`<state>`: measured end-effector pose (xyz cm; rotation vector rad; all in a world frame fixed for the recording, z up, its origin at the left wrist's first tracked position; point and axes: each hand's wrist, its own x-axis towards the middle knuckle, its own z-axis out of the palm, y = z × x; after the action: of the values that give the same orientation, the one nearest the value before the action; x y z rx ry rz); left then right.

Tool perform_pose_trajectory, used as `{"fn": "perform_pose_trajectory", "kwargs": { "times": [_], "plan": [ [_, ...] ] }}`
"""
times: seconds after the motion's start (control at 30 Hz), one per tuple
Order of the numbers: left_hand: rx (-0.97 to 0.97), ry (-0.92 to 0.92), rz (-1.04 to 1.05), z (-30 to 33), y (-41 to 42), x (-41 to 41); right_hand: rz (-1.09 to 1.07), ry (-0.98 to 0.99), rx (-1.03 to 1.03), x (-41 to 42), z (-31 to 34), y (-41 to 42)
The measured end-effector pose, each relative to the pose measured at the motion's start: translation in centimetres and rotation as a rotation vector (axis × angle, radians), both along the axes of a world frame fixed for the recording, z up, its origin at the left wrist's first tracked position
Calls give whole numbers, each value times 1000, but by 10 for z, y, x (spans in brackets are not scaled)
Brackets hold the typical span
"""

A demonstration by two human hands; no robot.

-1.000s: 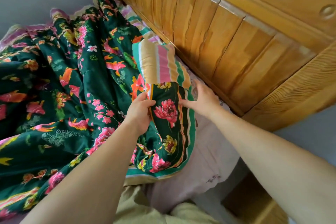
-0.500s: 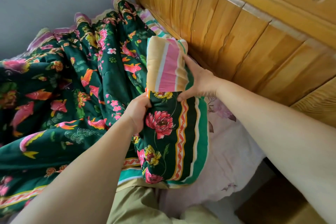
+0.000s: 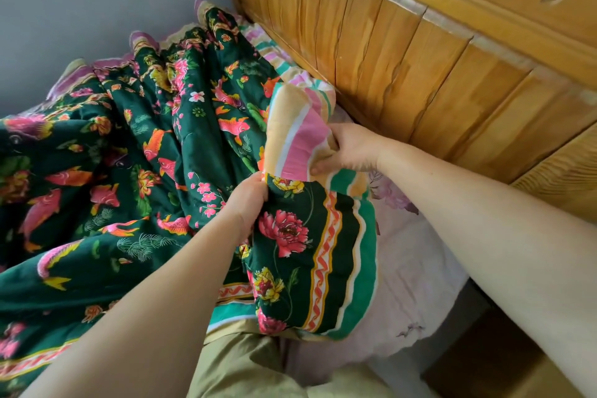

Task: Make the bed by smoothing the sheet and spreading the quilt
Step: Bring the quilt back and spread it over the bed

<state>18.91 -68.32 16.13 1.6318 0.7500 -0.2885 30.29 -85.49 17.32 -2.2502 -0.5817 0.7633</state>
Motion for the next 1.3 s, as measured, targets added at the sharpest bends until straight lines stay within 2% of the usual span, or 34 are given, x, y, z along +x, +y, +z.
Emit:
{"fn": "perform_pose_trajectory", "kwargs": {
  "times": [0.13, 0.23, 0.3, 0.4, 0.5, 0.6, 0.7, 0.93, 1.3],
  "plan": [
    [308, -8, -85, -8, -22, 1, 6, -258, -354, -2, 15, -23],
    [389, -43, -199, -13, -47, 4, -53, -299, -585, 1, 22, -59],
    [387, -28, -309, -16, -61, 5, -50, -284, -771, 4, 19, -91],
    [378, 38, -441, -19, -77, 3, -79, -149, -1108, -4, 10, -145],
    [416, 63, -524, -23, -86, -2, -205, -72, -1254, -30, -4, -186],
    [460, 102, -557, -30, -83, -7, -260, -107, -1217, -47, -17, -188],
    [441, 160, -522, -41, -78, -15, -215, -147, -1127, -47, -28, -168],
    [415, 230, -356, -53, -41, -45, 74, -302, -946, -36, -46, -68],
    [442, 384, 0, -56, 63, -120, 449, -312, -695, -79, -71, 96]
  ]
}}
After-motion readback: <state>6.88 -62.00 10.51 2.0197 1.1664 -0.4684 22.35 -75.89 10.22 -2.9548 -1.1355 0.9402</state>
